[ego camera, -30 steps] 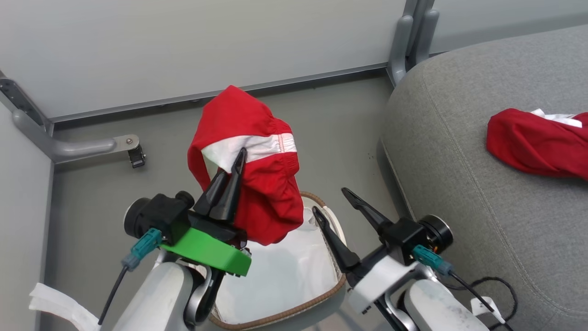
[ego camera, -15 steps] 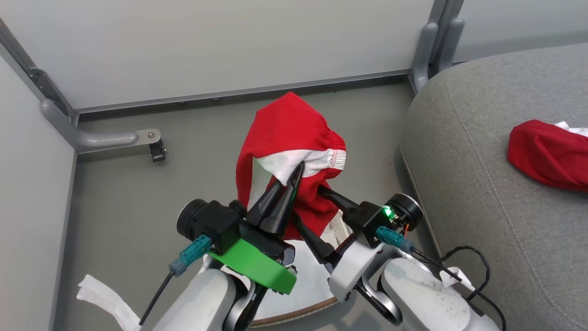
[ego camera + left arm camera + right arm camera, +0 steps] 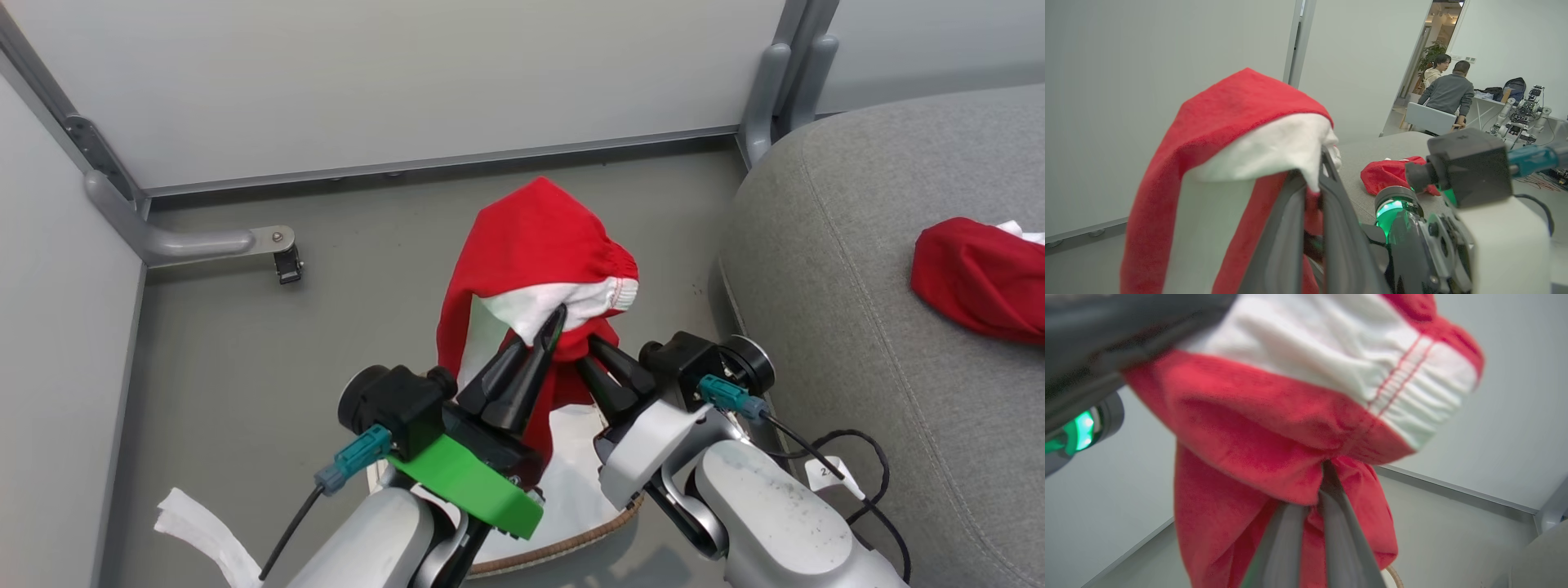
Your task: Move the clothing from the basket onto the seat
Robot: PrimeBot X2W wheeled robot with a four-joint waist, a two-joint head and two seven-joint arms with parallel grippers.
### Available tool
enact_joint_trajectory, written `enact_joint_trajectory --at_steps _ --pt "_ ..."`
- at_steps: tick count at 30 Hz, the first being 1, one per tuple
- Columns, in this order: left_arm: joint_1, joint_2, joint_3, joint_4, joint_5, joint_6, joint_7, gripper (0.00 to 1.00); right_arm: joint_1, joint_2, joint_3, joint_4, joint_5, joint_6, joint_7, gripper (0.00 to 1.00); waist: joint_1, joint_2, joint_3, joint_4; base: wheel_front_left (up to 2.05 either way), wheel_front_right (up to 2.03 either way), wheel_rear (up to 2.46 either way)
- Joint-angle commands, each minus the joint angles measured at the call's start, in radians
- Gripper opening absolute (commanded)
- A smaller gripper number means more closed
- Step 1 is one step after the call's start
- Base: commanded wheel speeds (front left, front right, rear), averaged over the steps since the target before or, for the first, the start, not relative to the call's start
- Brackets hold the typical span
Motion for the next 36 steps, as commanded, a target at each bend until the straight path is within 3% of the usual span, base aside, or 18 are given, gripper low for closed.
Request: enact_joint_trajectory --at_steps 1,2,3,4,5,10,22,28,36 --pt "-0.005 0.005 0.016 0.005 0.014 -0.003 -0.001 0.0 -0.005 -0.004 -0.01 -0.003 0.009 -0.001 -0.005 0.0 0.0 0.0 0.002 -0.008 0.0 0.0 0.0" --pt "-0.002 0.004 0.021 0.006 0.019 -0.003 -0.001 0.0 -0.003 -0.004 -0.016 -0.007 0.012 -0.001 -0.005 0.0 0.0 0.0 0.003 -0.013 0.0 0.0 0.0" --pt "0.005 0.003 0.029 0.01 0.023 -0.003 -0.001 0.19 0.003 -0.004 -0.022 -0.008 0.013 -0.001 -0.005 0.0 0.0 0.0 0.004 -0.021 0.0 0.0 0.0" --pt "0.012 0.004 0.031 0.018 0.021 -0.003 -0.001 0.55 0.009 -0.004 -0.026 -0.012 0.016 -0.001 -0.005 0.0 0.0 0.0 0.006 -0.029 0.0 0.0 0.0" --pt "0.015 0.005 0.04 0.02 0.027 -0.003 -0.001 1.0 0.018 -0.004 -0.031 -0.017 0.02 -0.001 -0.005 0.0 0.0 0.0 0.008 -0.041 0.0 0.0 0.0" --pt "0.024 0.025 0.063 0.044 0.056 -0.003 -0.001 1.0 0.043 -0.004 -0.085 -0.045 0.02 -0.001 -0.005 0.0 0.0 0.0 0.023 -0.136 0.0 0.0 0.0" --pt "0.032 0.069 0.081 0.069 0.102 -0.003 -0.001 1.0 0.101 -0.003 -0.185 -0.116 0.029 -0.001 -0.005 0.0 0.0 0.0 0.077 -0.44 0.0 0.0 0.0" --pt "0.045 0.084 0.076 0.076 0.111 -0.003 -0.001 1.0 0.116 -0.003 -0.25 -0.139 0.03 -0.001 -0.005 0.0 0.0 0.0 0.107 -0.515 0.0 0.0 0.0" --pt "0.043 0.116 0.07 0.087 0.115 -0.003 -0.001 1.0 0.009 -0.002 -0.362 -0.173 -0.054 -0.001 -0.005 0.0 0.0 0.0 0.161 -0.531 0.0 0.0 0.0"
